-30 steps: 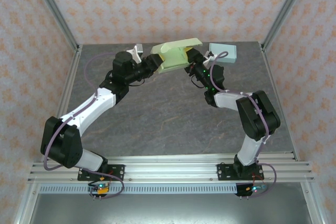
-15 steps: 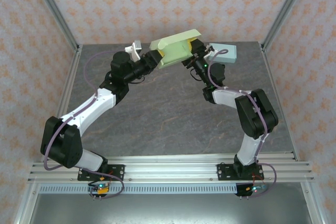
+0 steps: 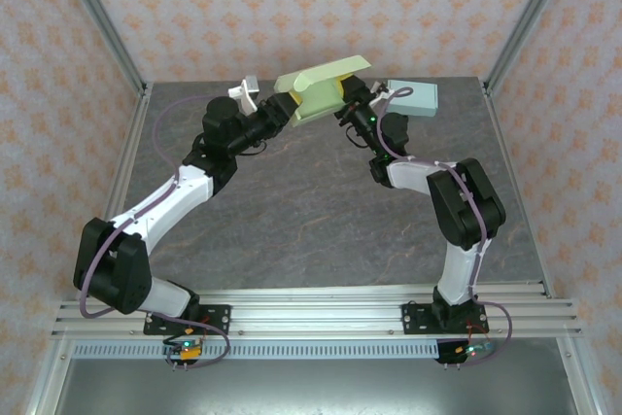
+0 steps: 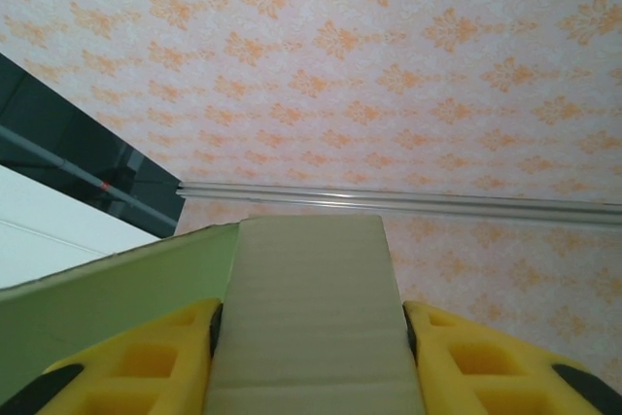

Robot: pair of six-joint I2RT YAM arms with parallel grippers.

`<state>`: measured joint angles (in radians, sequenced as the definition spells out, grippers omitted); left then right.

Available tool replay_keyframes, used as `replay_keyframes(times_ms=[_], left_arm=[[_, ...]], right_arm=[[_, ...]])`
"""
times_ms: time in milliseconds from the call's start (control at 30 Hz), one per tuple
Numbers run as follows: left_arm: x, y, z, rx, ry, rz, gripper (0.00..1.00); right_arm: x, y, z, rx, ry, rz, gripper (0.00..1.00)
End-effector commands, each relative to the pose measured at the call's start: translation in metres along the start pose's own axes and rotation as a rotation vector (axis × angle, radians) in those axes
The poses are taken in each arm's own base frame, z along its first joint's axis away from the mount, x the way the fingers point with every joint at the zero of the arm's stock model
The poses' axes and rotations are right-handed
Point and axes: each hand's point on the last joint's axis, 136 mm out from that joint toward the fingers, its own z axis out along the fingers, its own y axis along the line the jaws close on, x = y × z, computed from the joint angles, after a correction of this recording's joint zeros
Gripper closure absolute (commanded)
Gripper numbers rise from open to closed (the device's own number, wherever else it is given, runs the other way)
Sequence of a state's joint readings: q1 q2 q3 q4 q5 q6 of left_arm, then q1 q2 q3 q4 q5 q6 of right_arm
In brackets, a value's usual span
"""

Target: Fold the paper box

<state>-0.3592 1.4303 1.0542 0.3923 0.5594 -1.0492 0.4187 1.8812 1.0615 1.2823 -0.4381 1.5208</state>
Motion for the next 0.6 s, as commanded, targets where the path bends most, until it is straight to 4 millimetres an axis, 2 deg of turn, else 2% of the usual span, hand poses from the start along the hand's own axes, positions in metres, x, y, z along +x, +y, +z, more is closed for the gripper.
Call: replay_keyframes(times_ms=[0, 100, 233, 333, 400, 567], left_arm=[[-0.009, -0.021, -0.009, 0.051, -0.030, 0.042, 0.66], [-0.008, -0.005, -0.007, -0.005, -0.024, 0.038, 0.66], [-0.005, 0.029, 0.001, -0.093, -0.009, 0.000, 0.65], [0.001, 0.055, 0.011, -0.130, 0.014, -0.013, 0.65], [0.006, 0.078, 0.019, -0.169, 0.037, -0.010, 0.65], [0.027, 0.123, 0.041, -0.193, 0.125, -0.002, 0.64]], right_arm=[[-0.001, -0.004, -0.009, 0.042, -0.012, -0.077, 0.68], [-0.005, -0.006, -0.016, 0.055, -0.023, -0.078, 0.46], [-0.016, -0.019, -0.037, 0.100, -0.060, -0.069, 0.28], [-0.020, -0.032, -0.058, 0.159, -0.061, -0.094, 0.25], [-0.019, -0.048, -0.077, 0.226, -0.053, -0.123, 0.24], [-0.014, -0.078, -0.125, 0.421, -0.030, -0.281, 0.24]])
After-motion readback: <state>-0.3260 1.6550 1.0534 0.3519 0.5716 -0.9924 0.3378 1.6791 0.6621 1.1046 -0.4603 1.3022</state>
